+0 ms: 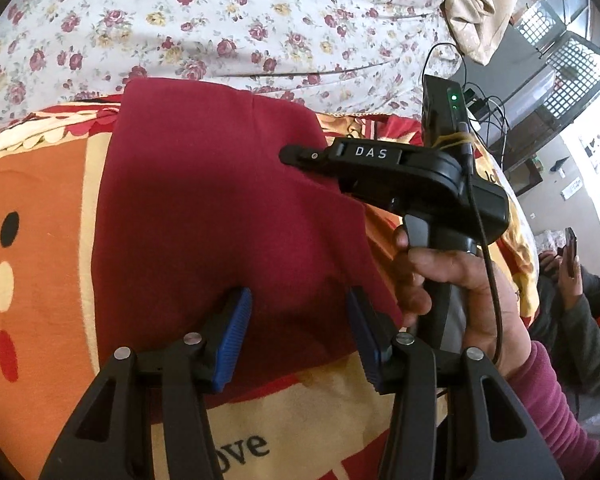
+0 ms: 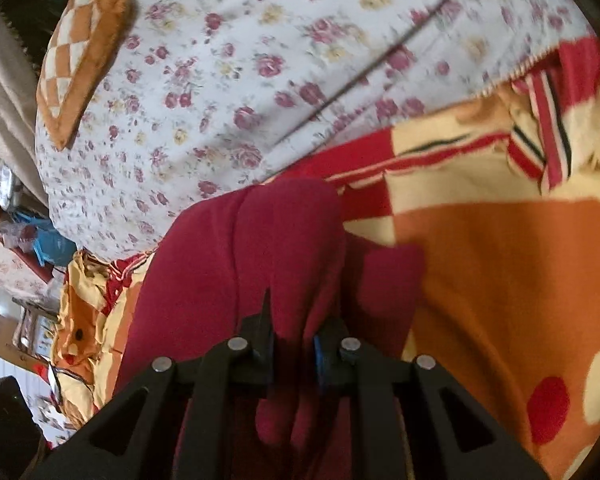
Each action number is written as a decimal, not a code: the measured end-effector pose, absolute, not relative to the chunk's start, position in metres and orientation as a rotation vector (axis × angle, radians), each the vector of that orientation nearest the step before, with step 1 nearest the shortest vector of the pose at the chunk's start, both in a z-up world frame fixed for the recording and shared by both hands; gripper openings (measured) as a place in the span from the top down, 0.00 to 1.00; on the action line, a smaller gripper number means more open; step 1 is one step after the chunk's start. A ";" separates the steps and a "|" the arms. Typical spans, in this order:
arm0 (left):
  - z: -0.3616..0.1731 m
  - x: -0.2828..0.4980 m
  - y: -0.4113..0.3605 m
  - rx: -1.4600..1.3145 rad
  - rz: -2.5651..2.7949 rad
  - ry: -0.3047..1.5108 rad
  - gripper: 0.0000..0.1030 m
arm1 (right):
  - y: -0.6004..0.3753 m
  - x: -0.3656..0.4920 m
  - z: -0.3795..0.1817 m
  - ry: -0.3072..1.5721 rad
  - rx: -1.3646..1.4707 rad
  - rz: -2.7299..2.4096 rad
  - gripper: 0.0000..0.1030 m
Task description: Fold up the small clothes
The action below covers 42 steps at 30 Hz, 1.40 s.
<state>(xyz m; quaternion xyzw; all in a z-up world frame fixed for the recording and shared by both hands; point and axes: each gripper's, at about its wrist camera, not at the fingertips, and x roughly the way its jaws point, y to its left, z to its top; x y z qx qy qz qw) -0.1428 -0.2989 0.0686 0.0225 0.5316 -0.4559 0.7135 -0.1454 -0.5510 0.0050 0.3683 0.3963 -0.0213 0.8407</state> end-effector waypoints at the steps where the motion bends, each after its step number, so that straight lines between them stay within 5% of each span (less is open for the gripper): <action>1: 0.069 -0.143 -0.298 0.050 -1.009 1.179 0.61 | -0.552 -0.146 0.005 0.833 0.791 -0.044 0.86; 4: 0.071 -0.142 -0.296 0.045 -1.004 1.182 0.61 | -0.552 -0.149 0.009 0.817 0.803 -0.054 0.80; 8: 0.078 -0.142 -0.285 0.045 -0.996 1.175 0.61 | -0.545 -0.159 0.024 0.802 0.807 -0.046 0.51; 16: 0.097 -0.124 -0.249 0.023 -0.907 1.094 0.61 | -0.529 -0.186 0.045 0.805 0.775 -0.015 0.49; 26: 0.068 -0.114 -0.245 0.056 -0.801 1.105 0.61 | -0.505 -0.201 0.028 0.893 0.769 0.007 0.49; 28: 0.067 -0.114 -0.246 0.062 -0.795 1.099 0.61 | -0.501 -0.203 0.029 0.884 0.728 0.005 0.59; 29: 0.066 -0.114 -0.246 0.060 -0.794 1.101 0.61 | -0.497 -0.204 0.032 0.885 0.669 -0.010 0.77; 42: 0.066 -0.089 -0.247 -0.082 -0.822 1.144 0.55 | -0.503 -0.228 0.038 0.856 0.574 -0.052 0.83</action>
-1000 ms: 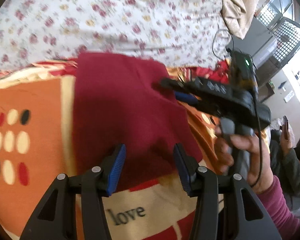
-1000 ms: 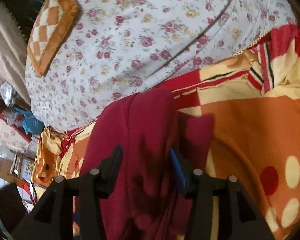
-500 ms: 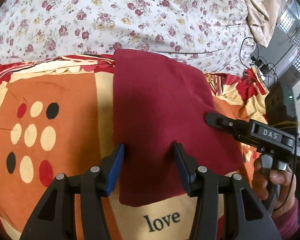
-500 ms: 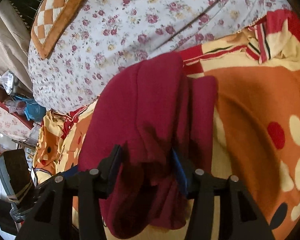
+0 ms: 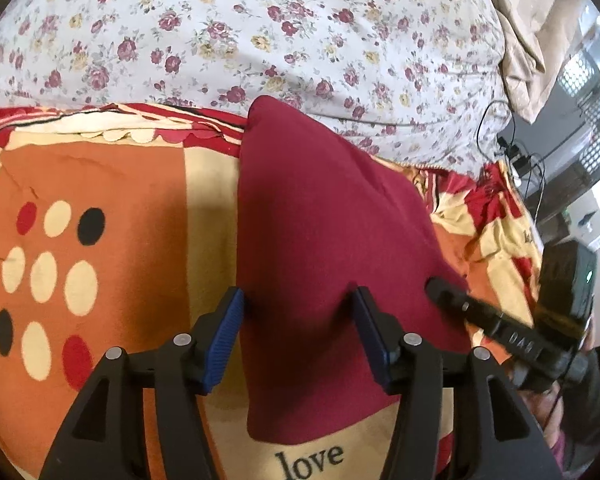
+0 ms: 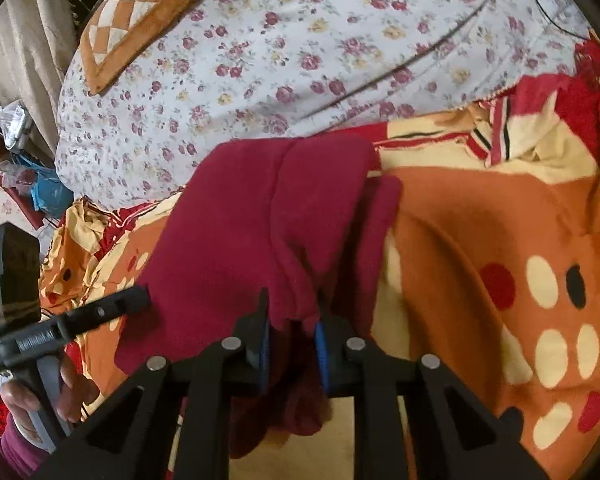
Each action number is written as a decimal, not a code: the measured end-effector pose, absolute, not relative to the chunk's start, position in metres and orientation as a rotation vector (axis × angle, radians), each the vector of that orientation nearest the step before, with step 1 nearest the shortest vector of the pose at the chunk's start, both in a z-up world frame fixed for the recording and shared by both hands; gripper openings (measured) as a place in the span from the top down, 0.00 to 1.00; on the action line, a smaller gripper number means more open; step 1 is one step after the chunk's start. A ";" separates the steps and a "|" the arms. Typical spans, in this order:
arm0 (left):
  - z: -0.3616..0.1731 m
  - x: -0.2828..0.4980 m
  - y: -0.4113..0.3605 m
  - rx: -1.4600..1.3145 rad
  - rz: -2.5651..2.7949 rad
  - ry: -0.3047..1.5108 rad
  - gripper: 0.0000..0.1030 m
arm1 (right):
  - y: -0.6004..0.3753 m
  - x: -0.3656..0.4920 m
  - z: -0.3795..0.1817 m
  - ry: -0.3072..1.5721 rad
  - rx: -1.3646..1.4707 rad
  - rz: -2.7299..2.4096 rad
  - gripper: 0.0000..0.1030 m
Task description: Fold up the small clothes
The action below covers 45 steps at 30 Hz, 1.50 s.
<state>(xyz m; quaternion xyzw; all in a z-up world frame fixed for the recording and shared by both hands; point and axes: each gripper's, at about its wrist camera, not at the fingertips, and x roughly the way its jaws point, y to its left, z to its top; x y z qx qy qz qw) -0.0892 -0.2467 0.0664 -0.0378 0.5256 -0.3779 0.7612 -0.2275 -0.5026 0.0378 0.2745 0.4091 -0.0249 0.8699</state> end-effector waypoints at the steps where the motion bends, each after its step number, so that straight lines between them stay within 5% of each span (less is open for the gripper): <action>1: 0.065 -0.087 -0.247 -0.092 -0.822 1.144 0.53 | -0.504 -0.229 0.037 0.852 0.580 -0.051 0.83; 16: 0.038 -0.077 -0.258 -0.092 -0.810 1.162 0.51 | -0.503 -0.229 0.021 0.859 0.572 -0.061 0.81; 24: 0.045 -0.070 -0.255 -0.116 -0.801 1.206 0.51 | -0.523 -0.221 0.057 0.735 0.647 -0.130 0.48; 29: 0.055 -0.064 -0.255 -0.092 -0.780 1.164 0.51 | -0.527 -0.182 0.039 0.828 0.640 -0.139 0.52; 31: 0.058 -0.059 -0.255 -0.093 -0.772 1.154 0.51 | -0.528 -0.176 0.035 0.826 0.618 -0.162 0.85; 32: 0.056 -0.057 -0.257 -0.085 -0.769 1.162 0.51 | -0.529 -0.174 0.037 0.813 0.597 -0.165 0.90; 43: 0.039 -0.054 -0.271 -0.099 -0.790 1.195 0.39 | -0.542 -0.174 0.020 0.825 0.545 -0.229 0.91; 45: 0.040 -0.052 -0.273 -0.095 -0.797 1.197 0.39 | -0.544 -0.179 0.026 0.811 0.574 -0.215 0.80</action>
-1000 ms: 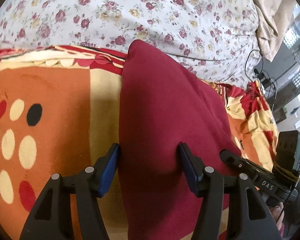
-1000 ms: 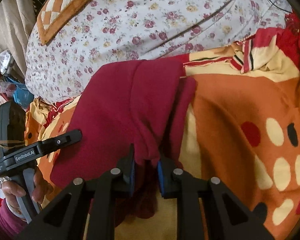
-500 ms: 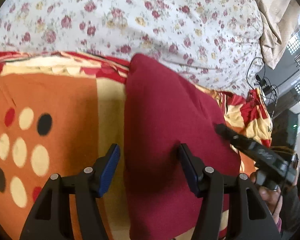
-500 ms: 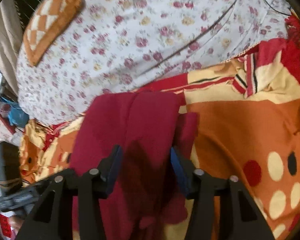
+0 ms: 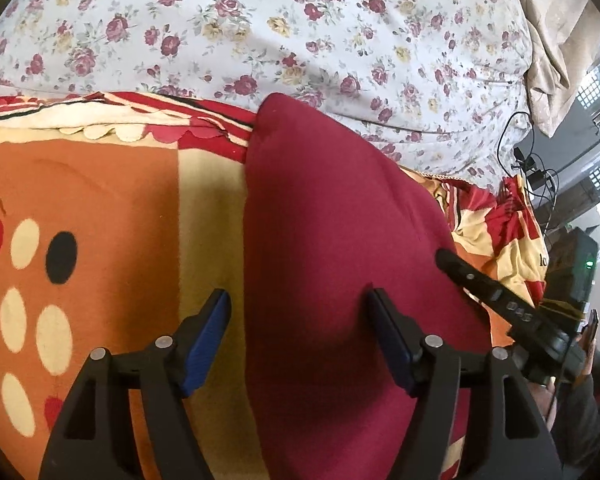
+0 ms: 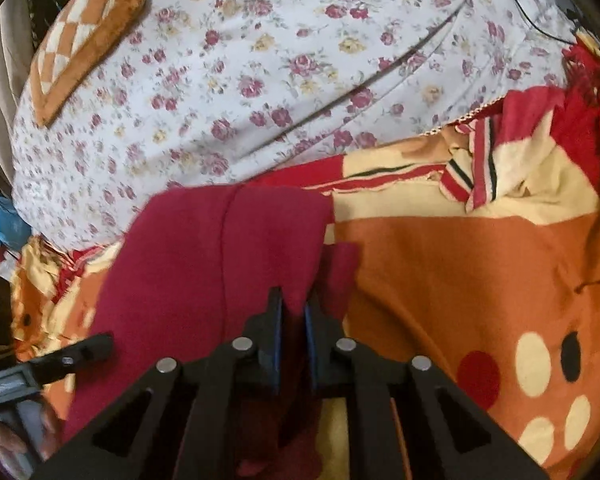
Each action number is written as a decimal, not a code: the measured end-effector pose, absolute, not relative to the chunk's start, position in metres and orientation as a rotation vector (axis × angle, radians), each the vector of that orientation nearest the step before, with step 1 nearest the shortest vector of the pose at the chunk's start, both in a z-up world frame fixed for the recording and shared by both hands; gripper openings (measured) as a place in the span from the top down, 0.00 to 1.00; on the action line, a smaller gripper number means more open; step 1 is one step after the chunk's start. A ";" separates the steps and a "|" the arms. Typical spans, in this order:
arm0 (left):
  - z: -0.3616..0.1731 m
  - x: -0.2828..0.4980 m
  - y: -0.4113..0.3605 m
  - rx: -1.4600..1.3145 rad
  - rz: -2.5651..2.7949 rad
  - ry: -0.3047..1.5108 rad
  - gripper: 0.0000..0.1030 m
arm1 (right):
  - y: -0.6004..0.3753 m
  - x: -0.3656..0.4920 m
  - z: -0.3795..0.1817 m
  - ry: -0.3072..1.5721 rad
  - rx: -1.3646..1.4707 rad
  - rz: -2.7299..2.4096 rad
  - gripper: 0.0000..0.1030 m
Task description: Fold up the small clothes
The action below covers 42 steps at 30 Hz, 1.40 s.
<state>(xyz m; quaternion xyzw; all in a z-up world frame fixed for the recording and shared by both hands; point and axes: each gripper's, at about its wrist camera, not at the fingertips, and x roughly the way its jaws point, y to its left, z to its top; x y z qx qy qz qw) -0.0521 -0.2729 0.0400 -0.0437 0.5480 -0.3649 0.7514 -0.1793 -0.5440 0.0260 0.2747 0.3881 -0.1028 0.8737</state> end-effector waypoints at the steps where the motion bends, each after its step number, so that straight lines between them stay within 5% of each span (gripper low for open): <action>1: 0.040 -0.051 -0.274 -0.095 -0.801 1.197 0.39 | -0.545 -0.181 0.029 0.805 0.583 -0.215 0.73; 3: 0.037 -0.051 -0.277 -0.096 -0.809 1.204 0.39 | -0.547 -0.185 0.031 0.806 0.604 -0.234 0.23; 4: 0.035 -0.051 -0.280 -0.096 -0.813 1.210 0.39 | -0.548 -0.188 0.031 0.792 0.624 -0.221 0.20; 22: 0.030 -0.052 -0.285 -0.084 -0.802 1.221 0.34 | -0.542 -0.177 -0.007 0.829 0.701 -0.055 0.21; 25: 0.029 -0.052 -0.284 -0.081 -0.803 1.221 0.34 | -0.541 -0.179 -0.005 0.809 0.706 -0.041 0.37; 26: 0.029 -0.052 -0.285 -0.078 -0.803 1.219 0.35 | -0.540 -0.180 -0.003 0.794 0.704 -0.027 0.50; 30: 0.035 -0.059 -0.285 -0.047 -0.810 1.181 0.49 | -0.530 -0.181 0.008 0.783 0.646 -0.038 0.60; 34: 0.046 -0.067 -0.280 -0.039 -0.819 1.151 0.59 | -0.529 -0.186 0.020 0.754 0.696 -0.026 0.65; 42: 0.067 -0.082 -0.253 -0.052 -0.817 1.152 0.64 | -0.501 -0.194 0.046 0.778 0.692 0.011 0.66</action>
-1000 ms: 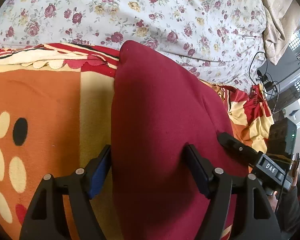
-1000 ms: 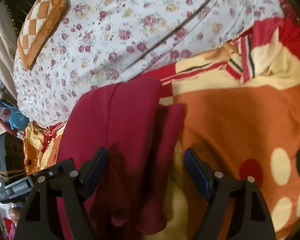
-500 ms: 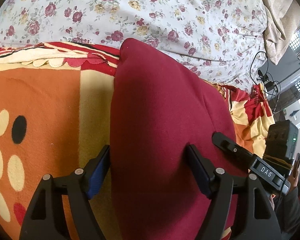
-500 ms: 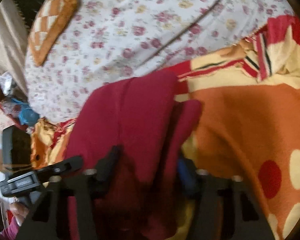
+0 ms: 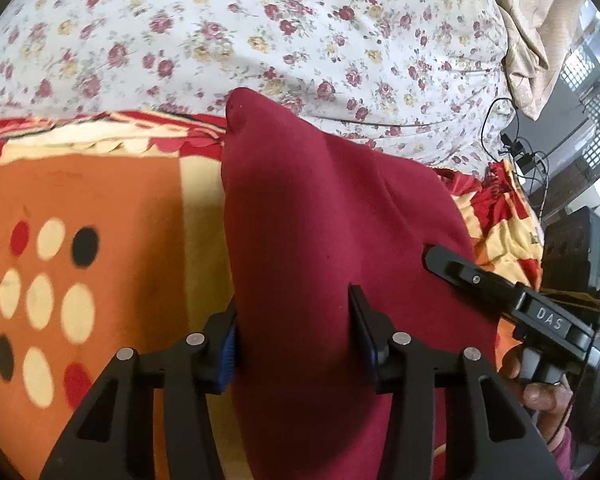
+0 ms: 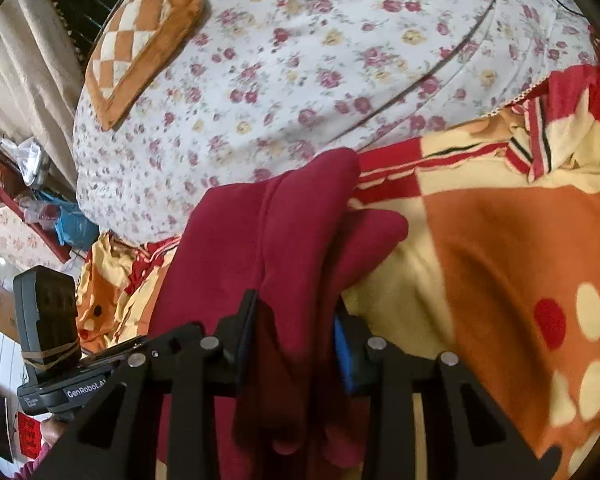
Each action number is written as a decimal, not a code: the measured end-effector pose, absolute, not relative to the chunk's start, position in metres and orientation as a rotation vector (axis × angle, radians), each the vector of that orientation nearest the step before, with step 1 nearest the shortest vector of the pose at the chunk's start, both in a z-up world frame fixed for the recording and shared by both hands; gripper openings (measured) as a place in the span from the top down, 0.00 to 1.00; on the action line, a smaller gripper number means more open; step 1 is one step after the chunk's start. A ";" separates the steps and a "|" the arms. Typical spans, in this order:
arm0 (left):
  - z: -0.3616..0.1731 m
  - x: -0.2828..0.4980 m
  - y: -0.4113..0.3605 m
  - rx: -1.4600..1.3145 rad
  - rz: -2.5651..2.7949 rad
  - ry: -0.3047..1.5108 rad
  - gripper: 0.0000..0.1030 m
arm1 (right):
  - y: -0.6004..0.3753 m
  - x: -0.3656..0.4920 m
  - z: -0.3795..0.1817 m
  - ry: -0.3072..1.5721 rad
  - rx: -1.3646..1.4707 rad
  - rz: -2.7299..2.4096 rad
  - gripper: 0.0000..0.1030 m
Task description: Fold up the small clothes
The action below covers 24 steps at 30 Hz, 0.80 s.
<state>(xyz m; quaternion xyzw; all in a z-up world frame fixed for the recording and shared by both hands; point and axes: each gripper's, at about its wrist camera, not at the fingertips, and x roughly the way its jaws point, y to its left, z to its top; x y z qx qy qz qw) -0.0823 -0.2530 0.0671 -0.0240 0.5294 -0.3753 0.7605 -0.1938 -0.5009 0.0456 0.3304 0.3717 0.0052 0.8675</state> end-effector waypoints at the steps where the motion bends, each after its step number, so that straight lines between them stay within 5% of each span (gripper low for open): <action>1: 0.070 -0.084 -0.246 -0.060 -0.817 1.160 0.64 | -0.496 -0.196 0.048 0.785 0.696 0.019 0.66; 11: 0.074 -0.128 -0.164 -0.067 -0.731 1.205 0.63 | -0.422 -0.219 0.050 0.874 0.647 0.142 0.65; 15: 0.052 -0.130 -0.154 -0.085 -0.697 1.233 0.49 | -0.407 -0.221 0.027 0.943 0.540 0.056 0.44; 20: 0.075 -0.134 -0.145 -0.055 -0.641 1.151 0.48 | -0.405 -0.248 0.057 0.891 0.486 0.034 0.45; 24: 0.092 -0.139 -0.139 -0.010 -0.569 1.025 0.48 | -0.382 -0.272 0.100 0.817 0.344 0.096 0.64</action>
